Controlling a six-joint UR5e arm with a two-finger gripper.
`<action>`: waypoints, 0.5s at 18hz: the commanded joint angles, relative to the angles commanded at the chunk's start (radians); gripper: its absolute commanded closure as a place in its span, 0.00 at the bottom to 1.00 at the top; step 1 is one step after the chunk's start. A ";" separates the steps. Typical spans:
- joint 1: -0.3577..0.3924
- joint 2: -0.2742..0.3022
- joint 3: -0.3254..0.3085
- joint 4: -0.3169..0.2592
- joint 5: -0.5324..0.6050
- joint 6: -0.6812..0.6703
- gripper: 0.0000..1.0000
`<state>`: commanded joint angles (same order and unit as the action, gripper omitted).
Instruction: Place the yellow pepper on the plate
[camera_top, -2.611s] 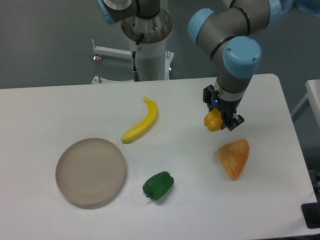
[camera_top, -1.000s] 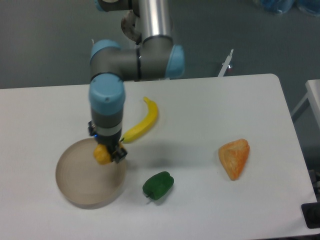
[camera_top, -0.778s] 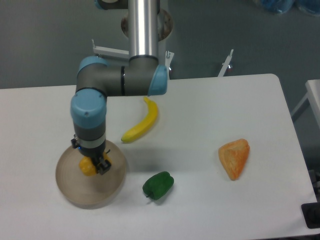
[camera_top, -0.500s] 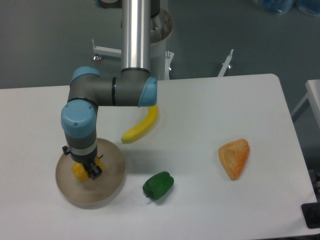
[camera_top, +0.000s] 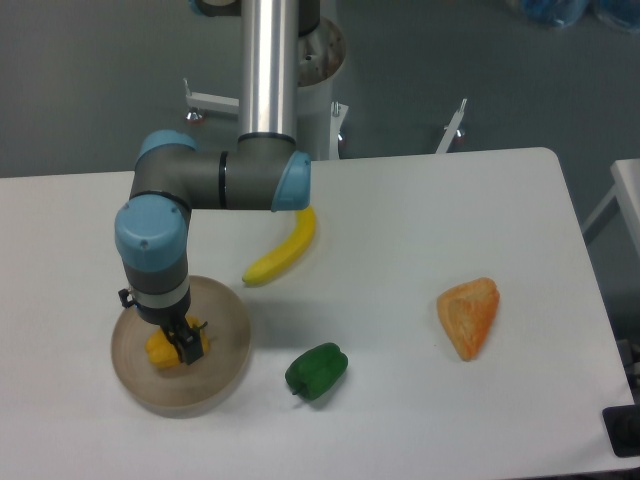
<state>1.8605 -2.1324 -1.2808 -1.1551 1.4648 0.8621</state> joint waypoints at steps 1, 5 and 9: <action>0.026 0.032 -0.012 -0.006 0.015 0.003 0.00; 0.109 0.094 -0.023 -0.035 0.020 0.008 0.00; 0.201 0.138 -0.025 -0.075 0.023 0.133 0.00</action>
<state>2.0615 -1.9943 -1.3054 -1.2301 1.4880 0.9952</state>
